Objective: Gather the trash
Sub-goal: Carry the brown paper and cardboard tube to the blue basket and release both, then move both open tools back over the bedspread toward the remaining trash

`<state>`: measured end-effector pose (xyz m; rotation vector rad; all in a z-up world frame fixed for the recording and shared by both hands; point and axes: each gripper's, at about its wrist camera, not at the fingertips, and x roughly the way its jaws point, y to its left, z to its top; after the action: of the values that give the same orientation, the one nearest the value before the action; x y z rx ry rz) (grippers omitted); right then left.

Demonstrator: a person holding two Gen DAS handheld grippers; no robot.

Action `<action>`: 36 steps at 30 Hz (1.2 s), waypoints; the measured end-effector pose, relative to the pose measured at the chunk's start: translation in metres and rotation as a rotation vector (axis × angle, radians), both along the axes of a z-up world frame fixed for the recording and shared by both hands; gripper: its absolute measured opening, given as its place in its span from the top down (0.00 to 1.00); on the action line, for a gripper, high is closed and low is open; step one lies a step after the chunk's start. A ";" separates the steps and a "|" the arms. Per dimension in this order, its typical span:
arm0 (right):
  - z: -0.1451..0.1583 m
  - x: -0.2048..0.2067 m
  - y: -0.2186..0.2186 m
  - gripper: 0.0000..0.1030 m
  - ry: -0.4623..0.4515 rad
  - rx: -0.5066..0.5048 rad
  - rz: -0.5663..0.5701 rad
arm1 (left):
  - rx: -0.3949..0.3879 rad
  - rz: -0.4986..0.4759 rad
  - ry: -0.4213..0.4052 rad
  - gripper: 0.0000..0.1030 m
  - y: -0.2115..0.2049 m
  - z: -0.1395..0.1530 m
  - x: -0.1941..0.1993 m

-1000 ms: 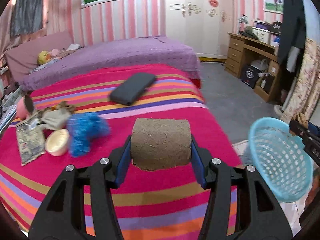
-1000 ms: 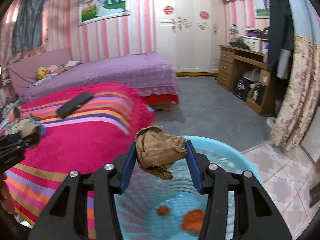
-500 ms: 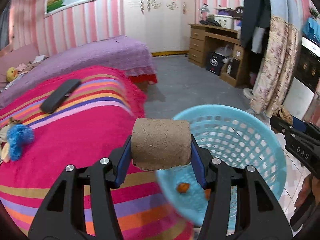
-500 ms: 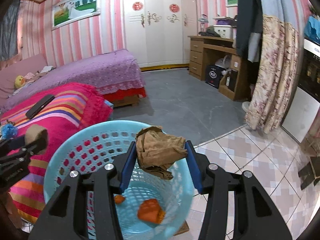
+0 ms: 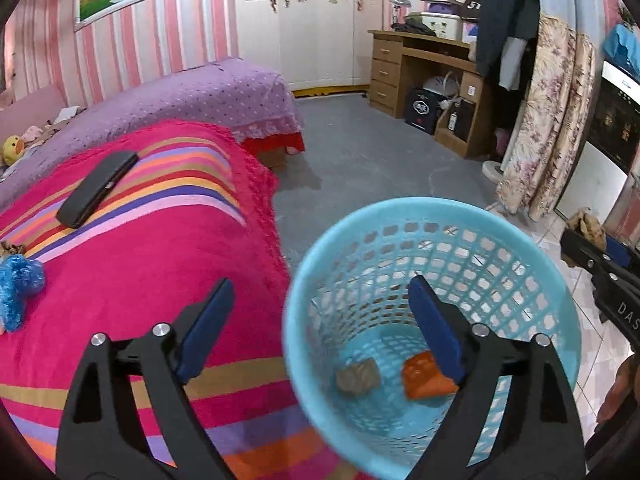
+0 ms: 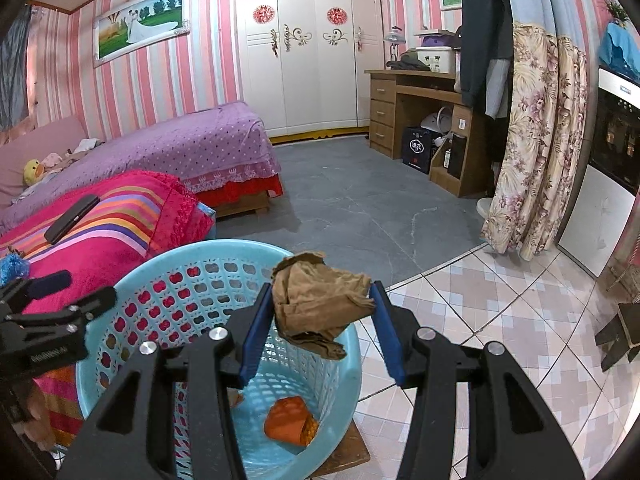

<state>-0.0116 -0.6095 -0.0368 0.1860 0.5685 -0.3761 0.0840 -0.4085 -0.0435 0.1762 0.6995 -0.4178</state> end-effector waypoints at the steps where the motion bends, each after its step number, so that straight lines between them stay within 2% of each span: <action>1: 0.000 0.000 0.000 0.53 -0.001 0.001 0.001 | 0.000 0.006 -0.003 0.14 0.005 0.001 0.001; 7: 0.001 0.009 0.012 0.52 -0.007 -0.003 0.026 | 0.005 0.063 -0.026 0.10 0.037 0.007 0.007; 11: -0.001 0.020 0.023 0.44 0.016 -0.012 0.037 | -0.015 0.089 -0.014 0.10 0.056 0.009 0.008; 12: -0.003 0.023 0.026 0.40 0.036 -0.018 0.037 | -0.016 0.096 -0.017 0.10 0.061 0.010 0.008; 13: -0.004 0.025 0.028 0.31 0.045 -0.022 0.034 | -0.015 0.101 -0.019 0.10 0.065 0.010 0.008; 15: -0.004 0.026 0.031 0.19 0.058 -0.033 0.014 | -0.008 0.111 -0.023 0.09 0.073 0.010 0.009; 19: -0.001 0.028 0.037 0.08 0.064 -0.029 -0.019 | -0.003 0.132 -0.028 0.09 0.092 0.011 0.011; 26: 0.011 0.046 0.074 0.05 0.053 -0.060 0.004 | 0.006 0.170 -0.057 0.08 0.135 0.022 0.007; 36: 0.029 0.077 0.148 0.05 -0.023 -0.025 0.103 | 0.028 0.286 -0.087 0.06 0.237 0.043 0.013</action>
<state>0.0656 -0.4615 -0.0079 0.1367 0.5481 -0.2810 0.0973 -0.1715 -0.0009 0.1179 0.6343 -0.1263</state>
